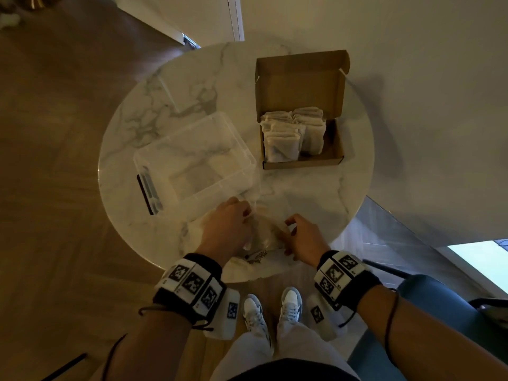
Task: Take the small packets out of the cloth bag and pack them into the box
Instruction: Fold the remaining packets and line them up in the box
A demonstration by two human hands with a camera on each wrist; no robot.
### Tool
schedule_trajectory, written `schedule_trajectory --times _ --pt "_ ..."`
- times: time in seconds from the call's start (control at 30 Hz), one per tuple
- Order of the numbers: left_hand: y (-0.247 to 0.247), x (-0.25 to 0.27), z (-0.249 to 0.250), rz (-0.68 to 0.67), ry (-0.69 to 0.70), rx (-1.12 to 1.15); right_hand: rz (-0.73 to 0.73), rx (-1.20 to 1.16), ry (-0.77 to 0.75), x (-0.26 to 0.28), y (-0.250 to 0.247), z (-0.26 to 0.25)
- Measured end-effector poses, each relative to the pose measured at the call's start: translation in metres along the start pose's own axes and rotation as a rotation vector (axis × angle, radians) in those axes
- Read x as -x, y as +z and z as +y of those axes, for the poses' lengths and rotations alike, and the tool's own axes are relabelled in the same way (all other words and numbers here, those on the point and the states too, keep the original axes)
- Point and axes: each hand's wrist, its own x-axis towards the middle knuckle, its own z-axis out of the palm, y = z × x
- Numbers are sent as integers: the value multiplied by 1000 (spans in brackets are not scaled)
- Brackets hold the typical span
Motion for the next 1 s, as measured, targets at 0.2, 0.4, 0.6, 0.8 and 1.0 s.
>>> schedule_trajectory --times 0.2,0.4,0.6,0.8,1.0 --pt "-25 -1 3 -71 61 407 -51 -50 112 3 -15 -8" --pt "-33 -7 21 -201 150 489 -159 49 -349 22 -46 -51" --pt "-36 -7 26 -36 167 603 -68 -135 -346 18 -37 -60" --pt "-27 1 -15 42 -255 -44 18 -74 -254 6 -27 -45" --pt "-10 12 -40 -101 -376 -360 -4 2 -179 1 -23 -33"
